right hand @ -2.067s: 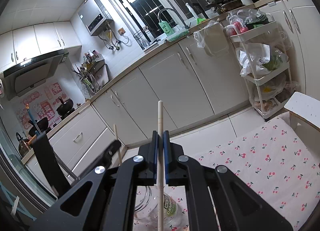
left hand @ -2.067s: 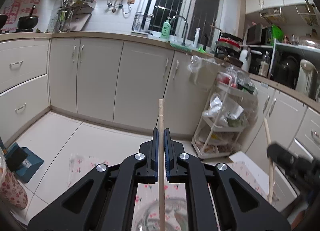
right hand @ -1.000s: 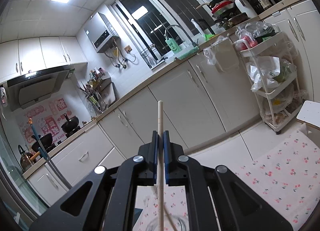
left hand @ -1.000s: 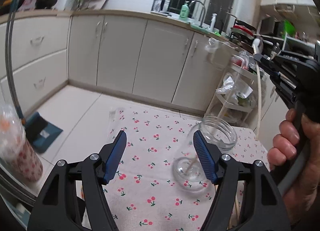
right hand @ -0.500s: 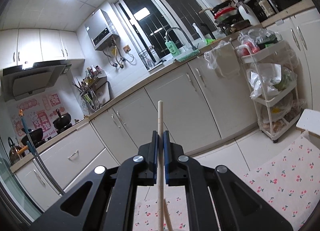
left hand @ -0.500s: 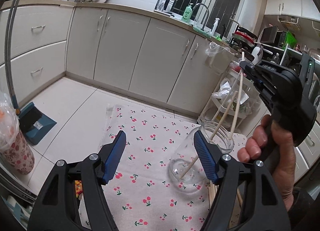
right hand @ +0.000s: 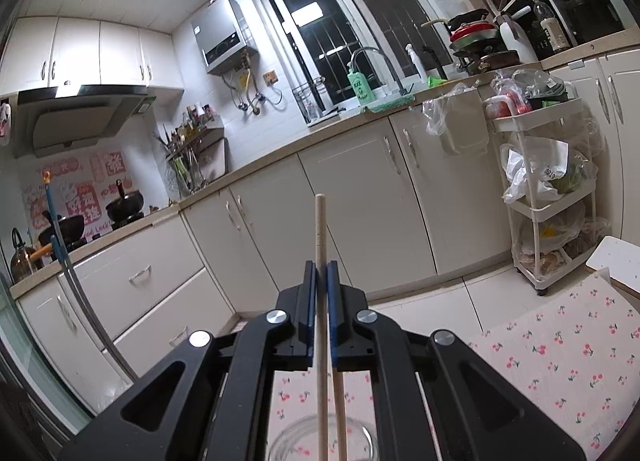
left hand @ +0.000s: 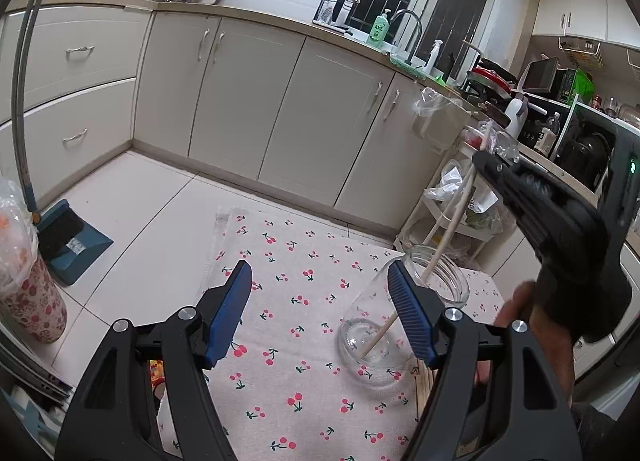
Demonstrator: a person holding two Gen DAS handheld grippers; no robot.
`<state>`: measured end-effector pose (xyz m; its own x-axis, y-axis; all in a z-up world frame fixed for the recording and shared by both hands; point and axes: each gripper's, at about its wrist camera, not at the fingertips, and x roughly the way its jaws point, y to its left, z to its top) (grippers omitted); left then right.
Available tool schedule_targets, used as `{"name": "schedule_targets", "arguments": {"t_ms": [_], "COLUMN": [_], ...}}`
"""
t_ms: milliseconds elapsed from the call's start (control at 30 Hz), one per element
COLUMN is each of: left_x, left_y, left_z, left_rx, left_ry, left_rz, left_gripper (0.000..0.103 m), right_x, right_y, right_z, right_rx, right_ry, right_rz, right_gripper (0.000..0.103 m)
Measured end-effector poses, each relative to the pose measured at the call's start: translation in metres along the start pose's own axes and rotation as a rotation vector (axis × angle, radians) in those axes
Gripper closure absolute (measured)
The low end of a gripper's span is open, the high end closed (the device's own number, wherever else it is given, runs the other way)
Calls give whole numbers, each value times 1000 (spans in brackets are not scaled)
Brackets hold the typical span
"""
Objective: Organize utensils
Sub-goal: 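Lower the held stick into the glass jar and open the right gripper, then return left gripper to the sticks and grasp one while right gripper grasps another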
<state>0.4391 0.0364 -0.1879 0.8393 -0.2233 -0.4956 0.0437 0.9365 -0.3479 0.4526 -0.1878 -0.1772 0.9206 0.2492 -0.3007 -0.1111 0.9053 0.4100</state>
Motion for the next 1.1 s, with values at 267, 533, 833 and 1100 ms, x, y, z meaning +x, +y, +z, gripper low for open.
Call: {"name": "schedule_targets", "arguments": {"t_ms": [267, 533, 833, 1100], "left_x": [0, -3, -21, -22], "left_y": [0, 5, -18, -60], "left_z": [-2, -6, -41, -90], "left_rx": [0, -19, 56, 176], "left_ry": [6, 17, 117, 268], "left_rz": [12, 24, -13, -47], "left_gripper": [35, 34, 34, 34], "right_x": [-14, -32, -119, -143], "right_y": [5, 5, -76, -134], "right_z": [-18, -11, -2, -74], "right_rx": [-70, -104, -7, 31], "right_ry": [60, 74, 180, 521], "right_rz": [0, -19, -208, -291], "right_gripper": [96, 54, 50, 65]}}
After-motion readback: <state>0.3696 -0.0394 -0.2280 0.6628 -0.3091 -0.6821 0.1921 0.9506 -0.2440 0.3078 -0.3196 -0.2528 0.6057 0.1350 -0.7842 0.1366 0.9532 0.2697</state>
